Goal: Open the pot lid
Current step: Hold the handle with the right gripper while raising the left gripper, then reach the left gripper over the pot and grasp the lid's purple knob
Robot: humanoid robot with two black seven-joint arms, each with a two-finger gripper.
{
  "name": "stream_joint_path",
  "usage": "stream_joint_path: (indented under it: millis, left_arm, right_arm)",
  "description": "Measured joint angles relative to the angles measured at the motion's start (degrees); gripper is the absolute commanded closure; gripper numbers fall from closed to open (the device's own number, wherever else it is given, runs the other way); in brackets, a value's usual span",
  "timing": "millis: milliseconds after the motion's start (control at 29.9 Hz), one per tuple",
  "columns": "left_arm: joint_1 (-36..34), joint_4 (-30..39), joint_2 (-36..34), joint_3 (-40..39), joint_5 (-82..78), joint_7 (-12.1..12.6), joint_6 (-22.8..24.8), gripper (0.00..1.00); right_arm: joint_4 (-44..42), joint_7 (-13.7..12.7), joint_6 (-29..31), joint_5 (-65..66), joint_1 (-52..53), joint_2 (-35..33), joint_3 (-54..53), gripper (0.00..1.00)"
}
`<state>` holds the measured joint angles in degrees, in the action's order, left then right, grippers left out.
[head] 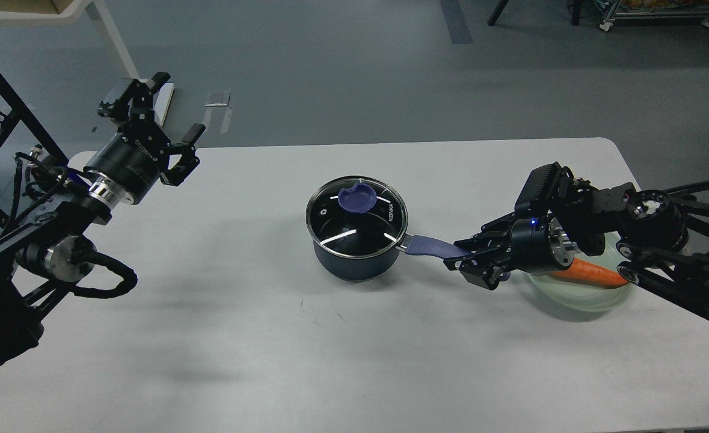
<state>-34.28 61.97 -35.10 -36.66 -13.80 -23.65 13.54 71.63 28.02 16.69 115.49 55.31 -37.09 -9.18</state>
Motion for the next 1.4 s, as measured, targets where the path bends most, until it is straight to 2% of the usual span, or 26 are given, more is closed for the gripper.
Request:
stream_joint_path:
  millis: [301, 468, 635, 869, 1003, 1170, 1271, 1404]
  left_arm:
    - [0.0, 0.0, -0.1, 0.0, -0.5, 0.0, 0.0, 0.01]
    - [-0.6, 0.0, -0.3, 0.1, -6.5, -0.2, 0.4, 0.01]
    - [-4.2, 0.0, -0.3, 0.1, -30.3, -3.6, 4.7, 0.01]
    - [-14.2, 2.0, -0.2, 2.7, -61.5, -4.4, 6.1, 0.01]
    - [-20.6, 4.4, 0.3, 12.2, -73.2, -4.4, 2.7, 0.01]
    - [-26.8, 5.0, 2.2, 25.9, -84.3, -4.4, -9.2, 0.01]
    - [-28.7, 2.8, 5.0, 30.0, -89.1, -4.4, -13.1, 0.01]
    - [-29.2, -1.2, 8.8, 31.2, -93.2, -4.4, -14.2, 0.01]
  right_arm:
    - [0.1, 0.0, 0.0, 0.0, 0.0, -0.1, -0.1, 0.67]
    - [0.1, 0.0, 0.0, -0.1, 0.0, -0.4, -0.1, 0.67]
    - [0.4, 0.0, 0.0, -0.2, 0.0, -0.4, -0.1, 0.67]
    - [0.6, 0.0, 0.0, -0.2, 0.2, -0.4, -0.2, 0.67]
    - [0.6, 0.0, 0.0, -0.2, 0.2, -0.4, -0.2, 0.67]
    - [0.7, 0.0, 0.0, -0.2, 0.2, -0.4, -0.2, 0.67]
    - [0.8, 0.0, 0.0, -0.2, 0.2, -0.4, -0.2, 0.67]
    - [0.9, 0.0, -0.1, -0.2, 0.2, -0.4, -0.2, 0.67]
